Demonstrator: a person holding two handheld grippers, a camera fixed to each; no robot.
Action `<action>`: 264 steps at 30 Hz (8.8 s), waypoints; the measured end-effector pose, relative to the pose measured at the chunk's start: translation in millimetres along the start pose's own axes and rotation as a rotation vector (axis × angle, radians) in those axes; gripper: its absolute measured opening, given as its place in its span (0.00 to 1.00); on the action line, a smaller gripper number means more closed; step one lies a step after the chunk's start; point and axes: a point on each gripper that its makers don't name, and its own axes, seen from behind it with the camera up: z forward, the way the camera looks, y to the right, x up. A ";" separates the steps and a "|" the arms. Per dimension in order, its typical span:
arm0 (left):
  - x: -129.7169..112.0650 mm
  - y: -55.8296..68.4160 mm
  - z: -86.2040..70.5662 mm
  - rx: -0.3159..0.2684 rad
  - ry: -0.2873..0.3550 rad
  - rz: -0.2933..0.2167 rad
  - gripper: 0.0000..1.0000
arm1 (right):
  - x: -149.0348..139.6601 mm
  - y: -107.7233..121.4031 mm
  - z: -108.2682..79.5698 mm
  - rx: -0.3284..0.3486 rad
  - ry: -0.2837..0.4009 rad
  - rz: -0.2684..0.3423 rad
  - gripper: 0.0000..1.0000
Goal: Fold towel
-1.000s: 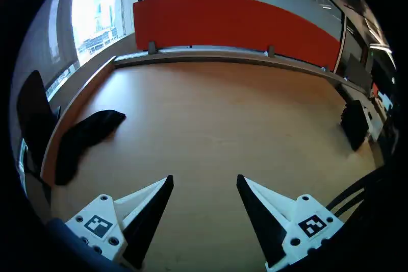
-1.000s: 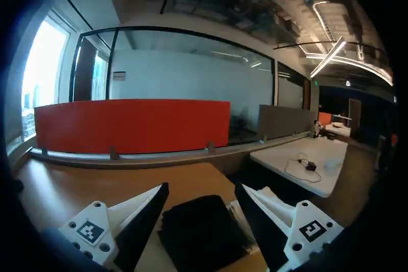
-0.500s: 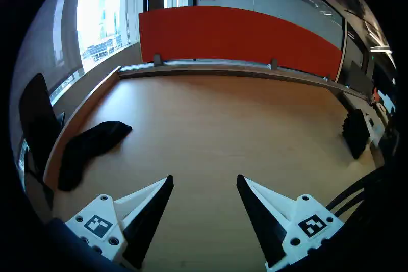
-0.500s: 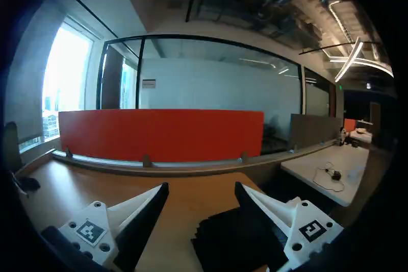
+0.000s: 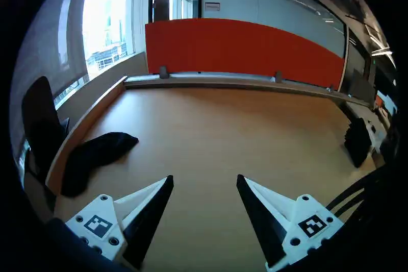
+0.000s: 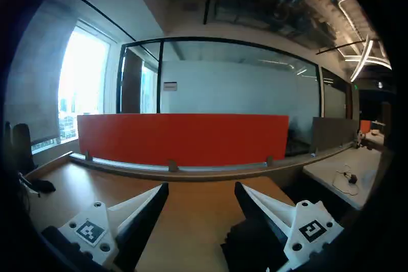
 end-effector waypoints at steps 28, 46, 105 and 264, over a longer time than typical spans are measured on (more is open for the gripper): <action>133.9 -19.1 -24.7 0.011 0.431 -0.069 0.92 | 11.0 -64.7 5.2 0.083 -0.013 -0.003 1.00; 140.2 -15.1 -27.2 0.028 0.499 -0.020 0.92 | 25.5 -75.2 4.4 0.074 -0.027 0.018 1.00; 13.9 -11.0 52.6 0.023 0.606 -0.012 0.92 | -15.9 -112.2 5.1 0.087 0.001 0.019 1.00; 6.3 -15.2 55.0 0.038 0.604 0.009 0.94 | -185.2 -44.7 10.5 0.029 0.104 0.009 1.00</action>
